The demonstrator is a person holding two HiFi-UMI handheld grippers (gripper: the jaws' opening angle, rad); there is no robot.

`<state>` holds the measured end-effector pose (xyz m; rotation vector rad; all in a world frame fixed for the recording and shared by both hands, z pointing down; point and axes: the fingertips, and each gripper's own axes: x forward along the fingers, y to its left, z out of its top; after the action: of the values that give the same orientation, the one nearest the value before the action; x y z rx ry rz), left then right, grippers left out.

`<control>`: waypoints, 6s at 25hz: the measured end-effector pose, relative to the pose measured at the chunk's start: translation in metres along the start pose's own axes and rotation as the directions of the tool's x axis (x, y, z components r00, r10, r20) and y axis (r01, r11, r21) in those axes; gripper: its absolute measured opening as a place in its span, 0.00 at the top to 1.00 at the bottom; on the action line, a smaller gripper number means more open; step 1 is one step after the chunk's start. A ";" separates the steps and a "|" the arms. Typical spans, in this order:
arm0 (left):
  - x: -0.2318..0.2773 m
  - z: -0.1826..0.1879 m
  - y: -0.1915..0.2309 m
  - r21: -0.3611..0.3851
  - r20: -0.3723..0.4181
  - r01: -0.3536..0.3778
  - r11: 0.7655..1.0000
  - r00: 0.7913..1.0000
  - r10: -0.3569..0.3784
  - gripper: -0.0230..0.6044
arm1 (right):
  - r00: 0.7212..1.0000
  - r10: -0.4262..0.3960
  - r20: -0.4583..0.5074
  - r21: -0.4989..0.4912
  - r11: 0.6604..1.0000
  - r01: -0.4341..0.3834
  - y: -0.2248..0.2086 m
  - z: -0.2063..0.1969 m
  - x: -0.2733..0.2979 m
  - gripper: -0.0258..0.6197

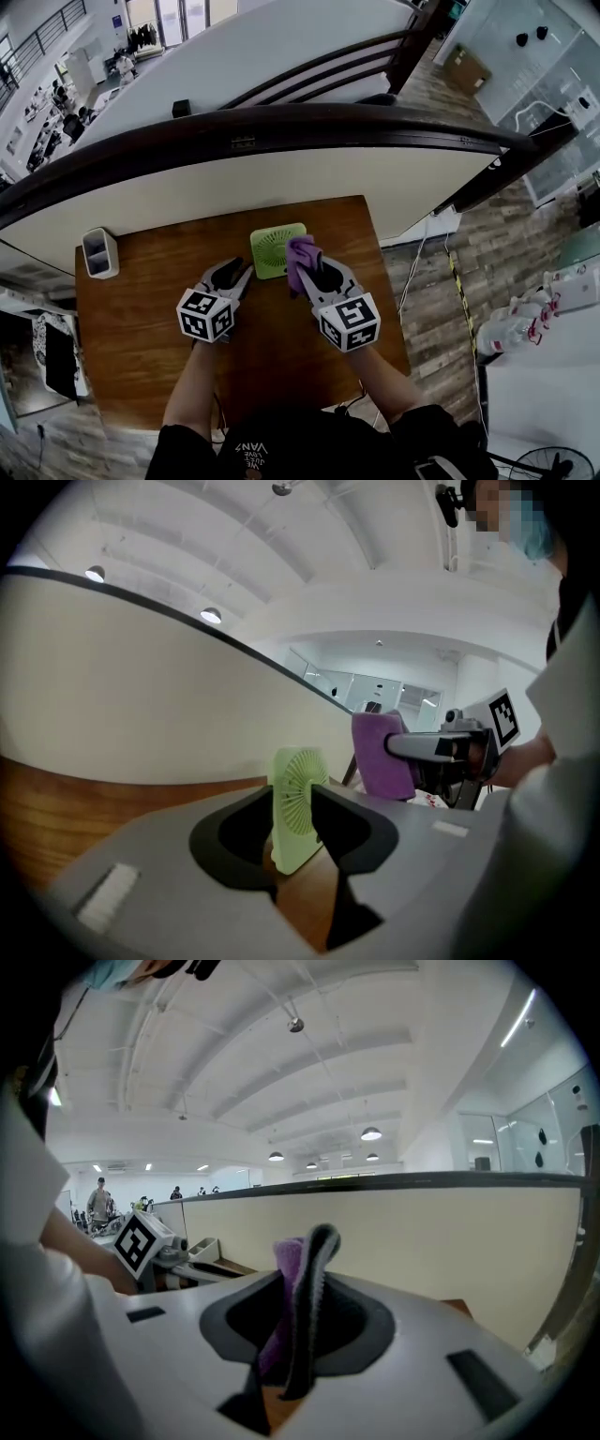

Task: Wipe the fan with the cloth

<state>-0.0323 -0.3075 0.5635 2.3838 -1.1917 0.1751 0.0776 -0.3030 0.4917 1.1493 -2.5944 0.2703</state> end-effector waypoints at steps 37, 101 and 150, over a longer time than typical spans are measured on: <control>0.053 -0.063 0.015 -0.039 -0.132 0.150 0.988 0.979 -0.154 0.83 | 0.997 -0.024 -0.072 -0.089 0.996 0.017 -0.017 -0.034 0.061 0.81; -0.017 -0.037 -0.005 -0.038 0.020 0.045 0.998 0.999 -0.045 0.95 | 0.977 -0.147 -0.154 0.023 0.988 0.153 -0.030 -0.085 0.029 0.81; -0.053 -0.037 -0.047 -0.034 0.041 0.021 0.999 0.999 -0.019 0.94 | 0.960 -0.178 -0.216 0.141 0.967 0.212 -0.030 -0.119 -0.021 0.82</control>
<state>-0.0245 -0.2283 0.5631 2.3786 -1.1791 0.0995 0.1361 -0.2743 0.5984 1.3476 -2.2967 0.5348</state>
